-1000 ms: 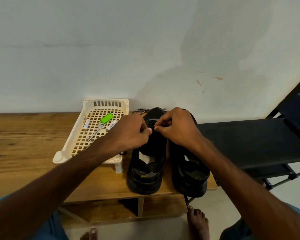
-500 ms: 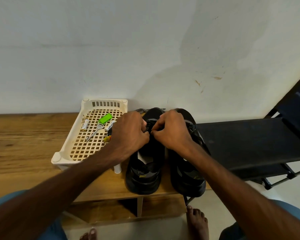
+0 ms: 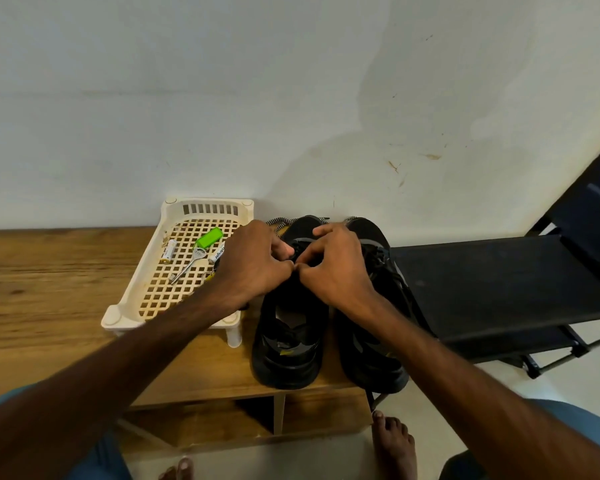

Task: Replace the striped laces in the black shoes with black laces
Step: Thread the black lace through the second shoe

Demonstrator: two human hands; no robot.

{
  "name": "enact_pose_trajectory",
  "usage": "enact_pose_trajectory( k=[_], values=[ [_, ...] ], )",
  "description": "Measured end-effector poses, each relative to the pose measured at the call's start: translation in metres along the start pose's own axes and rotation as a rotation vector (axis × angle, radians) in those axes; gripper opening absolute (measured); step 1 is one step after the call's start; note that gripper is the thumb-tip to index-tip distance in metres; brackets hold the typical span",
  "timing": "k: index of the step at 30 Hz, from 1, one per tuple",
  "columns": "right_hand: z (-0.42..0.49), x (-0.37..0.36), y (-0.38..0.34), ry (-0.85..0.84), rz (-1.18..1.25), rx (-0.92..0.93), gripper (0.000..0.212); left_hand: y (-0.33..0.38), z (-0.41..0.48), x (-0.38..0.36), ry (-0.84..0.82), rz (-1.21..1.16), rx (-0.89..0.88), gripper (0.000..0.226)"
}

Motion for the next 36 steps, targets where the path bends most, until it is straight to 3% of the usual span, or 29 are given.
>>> enact_pose_trajectory(
  k=[11,19,27,36],
  values=[
    [-0.005,-0.007,0.002,-0.022,-0.035,0.008,0.006,-0.014,0.004,-0.008,-0.229,-0.248,0.041,0.010],
    [-0.004,-0.007,0.004,-0.148,-0.066,-0.011,0.023,-0.022,0.007,-0.011,-0.214,-0.350,0.117,0.005],
    [-0.001,-0.010,0.000,-0.135,-0.131,0.011,0.023,-0.024,0.007,-0.023,-0.220,-0.178,0.124,0.016],
    [0.003,-0.010,-0.003,-0.370,-0.139,0.115,0.014,-0.023,0.004,-0.029,-0.315,-0.252,0.175,0.013]
  ],
)
Point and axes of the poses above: each hand's wrist, its own z-axis towards the middle knuckle, its own x-axis out of the back of the hand, y = z × x, the point moved 10 cm from there along z, towards the middle knuckle, and after that the axes turned 7 degrees about z, right-handed, at the moved point
